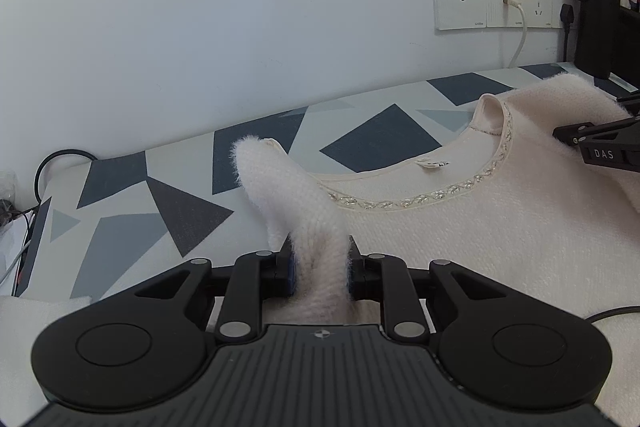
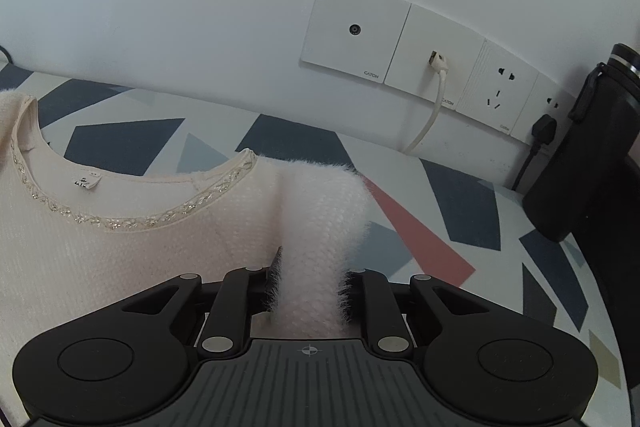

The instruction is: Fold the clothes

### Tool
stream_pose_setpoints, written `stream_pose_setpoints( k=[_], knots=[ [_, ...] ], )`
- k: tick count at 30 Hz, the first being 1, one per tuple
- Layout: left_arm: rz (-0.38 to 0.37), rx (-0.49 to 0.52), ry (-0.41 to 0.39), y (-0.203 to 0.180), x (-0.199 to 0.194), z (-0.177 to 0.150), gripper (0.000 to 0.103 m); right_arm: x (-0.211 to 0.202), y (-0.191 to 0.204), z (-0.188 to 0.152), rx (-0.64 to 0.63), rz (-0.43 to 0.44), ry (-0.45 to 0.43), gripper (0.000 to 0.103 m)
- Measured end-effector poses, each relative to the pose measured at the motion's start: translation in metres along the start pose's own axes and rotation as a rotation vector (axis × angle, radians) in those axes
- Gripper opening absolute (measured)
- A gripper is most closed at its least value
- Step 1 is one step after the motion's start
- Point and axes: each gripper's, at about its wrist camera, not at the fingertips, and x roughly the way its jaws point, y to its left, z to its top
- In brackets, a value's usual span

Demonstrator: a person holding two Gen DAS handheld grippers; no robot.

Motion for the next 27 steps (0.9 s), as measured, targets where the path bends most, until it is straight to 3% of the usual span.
stream_pose_setpoints(
  k=[12,15,20,25,27],
  knots=[
    [-0.064,-0.022,-0.021,-0.017,-0.032,-0.022,0.021,-0.035,-0.018,-0.033,0.023,0.038,-0.002,0.015],
    [-0.078,0.001,-0.022,-0.022,-0.035,-0.023,0.028,-0.039,-0.021,-0.038,0.028,0.043,0.000,0.015],
    [-0.085,-0.017,-0.022,-0.020,-0.034,-0.023,0.028,-0.037,-0.018,-0.038,0.020,0.040,0.000,0.014],
    [-0.082,-0.047,-0.019,-0.013,-0.035,-0.021,0.019,-0.039,-0.025,-0.032,0.058,0.060,-0.021,0.010],
    [-0.103,-0.084,-0.027,-0.003,-0.039,-0.013,0.017,-0.049,-0.031,-0.024,0.099,0.063,-0.080,0.010]
  ],
)
